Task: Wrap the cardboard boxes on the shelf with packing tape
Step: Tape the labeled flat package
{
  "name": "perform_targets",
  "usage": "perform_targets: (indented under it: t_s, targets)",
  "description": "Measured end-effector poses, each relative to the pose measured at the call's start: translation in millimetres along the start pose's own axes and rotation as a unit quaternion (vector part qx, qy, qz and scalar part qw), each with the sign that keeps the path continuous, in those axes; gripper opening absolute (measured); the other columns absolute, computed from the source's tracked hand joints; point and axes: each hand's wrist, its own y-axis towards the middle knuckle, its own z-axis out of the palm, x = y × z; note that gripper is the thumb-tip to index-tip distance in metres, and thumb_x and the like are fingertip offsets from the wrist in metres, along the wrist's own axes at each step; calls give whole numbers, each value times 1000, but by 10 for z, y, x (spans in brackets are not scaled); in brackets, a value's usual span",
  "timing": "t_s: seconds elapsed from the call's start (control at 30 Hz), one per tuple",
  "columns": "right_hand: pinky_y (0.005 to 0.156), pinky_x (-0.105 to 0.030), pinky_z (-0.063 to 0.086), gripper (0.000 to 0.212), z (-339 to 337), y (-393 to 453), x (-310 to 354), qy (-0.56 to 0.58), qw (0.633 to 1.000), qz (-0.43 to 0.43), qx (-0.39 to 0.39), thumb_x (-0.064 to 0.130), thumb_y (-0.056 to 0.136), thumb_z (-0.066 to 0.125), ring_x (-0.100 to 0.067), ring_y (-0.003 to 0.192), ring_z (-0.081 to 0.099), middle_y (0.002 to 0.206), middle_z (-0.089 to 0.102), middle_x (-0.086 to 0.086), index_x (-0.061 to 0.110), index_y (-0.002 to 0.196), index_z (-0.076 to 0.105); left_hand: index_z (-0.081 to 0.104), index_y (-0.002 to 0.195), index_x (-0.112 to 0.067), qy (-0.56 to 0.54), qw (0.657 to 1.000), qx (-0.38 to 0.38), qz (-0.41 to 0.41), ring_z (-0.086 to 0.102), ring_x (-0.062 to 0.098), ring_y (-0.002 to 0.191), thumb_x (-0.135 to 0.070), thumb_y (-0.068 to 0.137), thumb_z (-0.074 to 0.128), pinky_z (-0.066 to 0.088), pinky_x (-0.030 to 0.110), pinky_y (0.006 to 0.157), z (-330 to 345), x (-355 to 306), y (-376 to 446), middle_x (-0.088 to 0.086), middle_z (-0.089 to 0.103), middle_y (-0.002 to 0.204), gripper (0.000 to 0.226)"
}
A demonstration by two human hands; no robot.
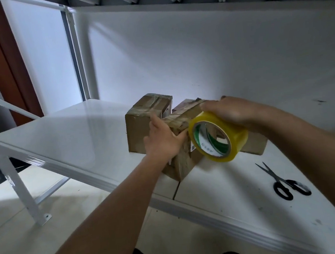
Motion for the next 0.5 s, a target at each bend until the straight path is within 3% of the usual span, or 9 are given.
perform_targets:
  t_s: [0.07,0.13,0.3,0.37,0.43,0.5]
  targets:
    - [86,-39,47,42,93,-55,-142,42,998,10,40,55,95,39,-26,90,60,96,63,-7,21,93,63,-2,148,-18,9,1000,6,9,37,27,135,-66,72,66,32,48,103,36,-27,-15,7,32,150,112]
    - [88,-42,49,46,199,-106,-240,94,994,28,57,54,94,40,-28,88,63,91,67,-10,17,94,67,-1,148,-20,23,1000,11,15,37,26,135,-62,72,71,32,48,103,54,-29,-39,6,32,149,112]
    - [91,-44,49,45,353,-146,-411,158,985,57,28,54,93,38,-28,81,63,79,66,-9,18,85,65,2,148,-21,87,993,60,62,41,28,129,-47,67,81,31,47,102,-37,-123,-82,9,36,140,116]
    - [91,-44,50,47,422,-153,-469,178,981,71,8,56,92,38,-31,86,64,83,67,-10,18,86,65,-2,150,-19,119,981,129,80,35,31,133,-38,66,83,28,48,106,-145,-170,-77,12,28,144,121]
    - [87,-41,49,48,518,-156,-499,205,975,87,-18,57,92,38,-29,85,63,86,67,-10,17,85,65,-12,151,-18,136,958,246,61,22,33,140,-33,69,81,25,47,113,-322,-207,-13,14,14,153,124]
    - [81,-36,47,49,630,-131,-506,226,969,94,-36,56,92,37,-27,84,62,90,66,-11,16,88,65,-11,152,-18,144,927,345,20,15,31,144,-44,76,72,23,42,115,-530,-278,111,12,7,158,116]
